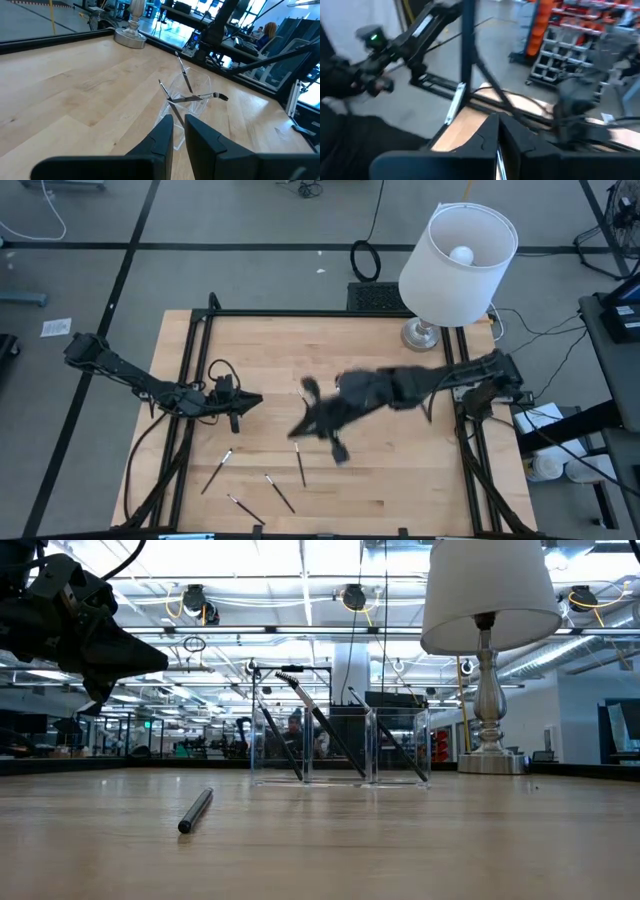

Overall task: Pick & Place Makeup Supplies
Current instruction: Put the makeup brush into the transparent organizer

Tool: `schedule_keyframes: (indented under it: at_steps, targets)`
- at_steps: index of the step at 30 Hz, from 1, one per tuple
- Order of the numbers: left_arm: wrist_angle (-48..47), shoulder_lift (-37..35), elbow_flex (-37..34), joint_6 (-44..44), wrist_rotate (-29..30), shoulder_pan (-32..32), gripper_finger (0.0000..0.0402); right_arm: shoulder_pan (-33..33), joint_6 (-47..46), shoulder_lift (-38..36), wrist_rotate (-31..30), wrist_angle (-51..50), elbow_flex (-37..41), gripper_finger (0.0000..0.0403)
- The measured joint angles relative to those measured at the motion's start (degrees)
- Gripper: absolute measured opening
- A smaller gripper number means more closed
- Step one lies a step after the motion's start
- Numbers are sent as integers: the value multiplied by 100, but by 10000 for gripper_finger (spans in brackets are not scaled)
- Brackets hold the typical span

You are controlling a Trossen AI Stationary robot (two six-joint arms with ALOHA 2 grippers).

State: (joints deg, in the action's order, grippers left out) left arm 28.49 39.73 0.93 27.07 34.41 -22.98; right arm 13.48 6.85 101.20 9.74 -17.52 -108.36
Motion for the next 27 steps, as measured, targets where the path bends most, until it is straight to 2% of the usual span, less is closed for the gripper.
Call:
schedule_keyframes:
  at_steps: [4, 8, 10, 14, 18, 21, 27]
  targets:
    - [-31, 0, 0, 1, -4, 0, 51, -408, -187, -232, 113, 384, 77, 0]
    - [-57, 2, 0, -15, -133, 0, 51, -809, -225, -561, 512, 913, 643, 0]
    - [-65, 0, 0, 2, -155, 0, 51, -1010, -345, -781, 718, 1398, 1229, 0]
    - [-101, 0, 0, 4, -151, 0, 51, -1443, -976, -1190, 1148, 2987, 2726, 0]
    - [-111, 0, 0, 9, -151, 0, 51, -1845, -1324, -1729, 1158, 4227, 4256, 0]
    - [-133, 0, 0, 13, -134, 1, 51, -2040, -1530, -2066, 1240, 5571, 5363, 0]
    - [-133, 0, 0, 24, -107, 4, 51, -2143, -1814, -2506, 1242, 7916, 7194, 0]
